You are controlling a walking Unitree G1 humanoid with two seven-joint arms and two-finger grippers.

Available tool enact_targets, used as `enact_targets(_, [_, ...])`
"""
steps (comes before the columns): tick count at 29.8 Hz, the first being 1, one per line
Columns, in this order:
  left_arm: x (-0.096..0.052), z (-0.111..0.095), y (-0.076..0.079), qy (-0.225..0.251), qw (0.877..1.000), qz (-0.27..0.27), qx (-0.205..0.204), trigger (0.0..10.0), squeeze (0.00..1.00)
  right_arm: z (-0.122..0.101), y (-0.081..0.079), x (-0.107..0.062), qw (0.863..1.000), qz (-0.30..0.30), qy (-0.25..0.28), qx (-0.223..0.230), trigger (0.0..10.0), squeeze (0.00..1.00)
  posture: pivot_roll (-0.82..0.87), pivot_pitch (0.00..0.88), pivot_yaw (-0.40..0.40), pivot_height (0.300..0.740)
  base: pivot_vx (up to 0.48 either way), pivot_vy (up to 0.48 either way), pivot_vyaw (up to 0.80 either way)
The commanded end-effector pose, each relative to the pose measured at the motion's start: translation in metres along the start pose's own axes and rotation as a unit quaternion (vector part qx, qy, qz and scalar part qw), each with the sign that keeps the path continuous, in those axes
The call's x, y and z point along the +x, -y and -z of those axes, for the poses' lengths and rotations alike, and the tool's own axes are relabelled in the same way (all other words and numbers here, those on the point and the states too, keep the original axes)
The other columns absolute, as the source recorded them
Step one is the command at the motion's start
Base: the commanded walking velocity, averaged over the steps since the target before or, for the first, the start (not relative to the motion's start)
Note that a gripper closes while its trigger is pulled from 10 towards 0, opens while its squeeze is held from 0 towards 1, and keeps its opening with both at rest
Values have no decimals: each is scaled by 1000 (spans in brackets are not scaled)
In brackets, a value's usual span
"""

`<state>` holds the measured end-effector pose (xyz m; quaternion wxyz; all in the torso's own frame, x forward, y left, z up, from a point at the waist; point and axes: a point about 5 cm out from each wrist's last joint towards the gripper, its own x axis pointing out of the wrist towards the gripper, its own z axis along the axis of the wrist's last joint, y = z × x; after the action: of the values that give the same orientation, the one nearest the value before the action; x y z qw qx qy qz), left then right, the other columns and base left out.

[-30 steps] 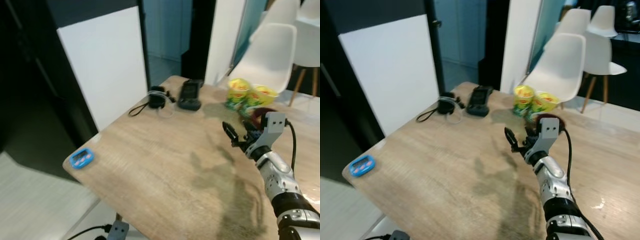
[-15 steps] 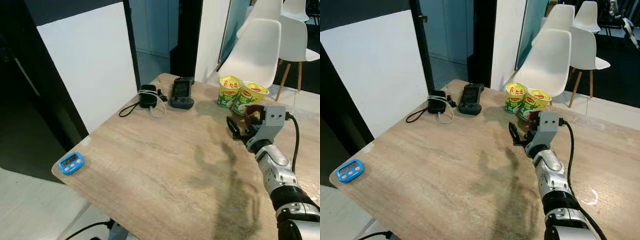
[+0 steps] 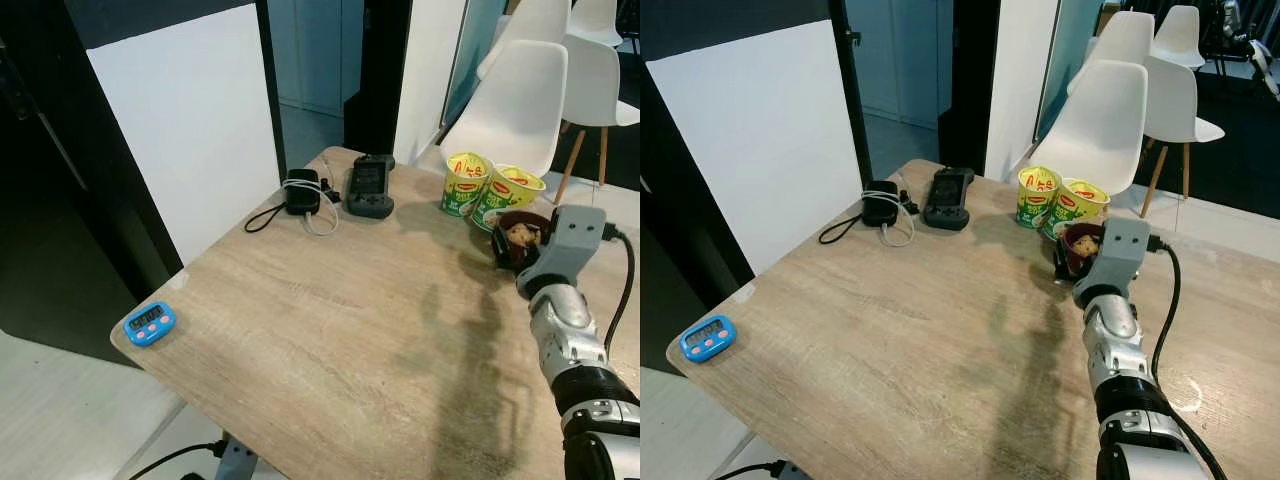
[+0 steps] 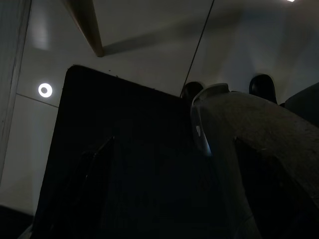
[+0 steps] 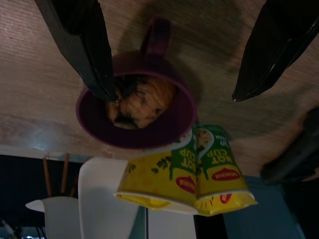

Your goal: Restocking fridge

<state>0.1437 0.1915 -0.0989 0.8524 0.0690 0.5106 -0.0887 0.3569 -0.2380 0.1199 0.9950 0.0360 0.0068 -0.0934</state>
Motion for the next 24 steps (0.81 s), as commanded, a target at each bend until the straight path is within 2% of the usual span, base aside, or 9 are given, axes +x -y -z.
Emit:
enact_targets(1, [-1, 9, 3, -19, 1000, 6, -5, 10000, 0, 12, 0, -3, 1000, 14, -23, -1, 10000, 0, 63, 0, -19, 740, 0, 0, 0])
enact_targets(8, [0, 7, 6, -18, 1000, 7, -4, 10000, 0, 26, -5, -7, 998, 27, -57, 3, 10000, 0, 68, 0, -20, 740, 0, 0, 0])
enact_targets(13, [0, 7, 6, -18, 1000, 7, -4, 10000, 0, 29, -7, -7, 997, 36, -66, 3, 10000, 0, 68, 0, -18, 740, 0, 0, 0])
enact_targets(24, [-3, 16, 1, -23, 1000, 4, -8, 10000, 0, 33, -23, -5, 997, 39, -71, 16, 10000, 0, 80, 0, -29, 740, 0, 0, 0])
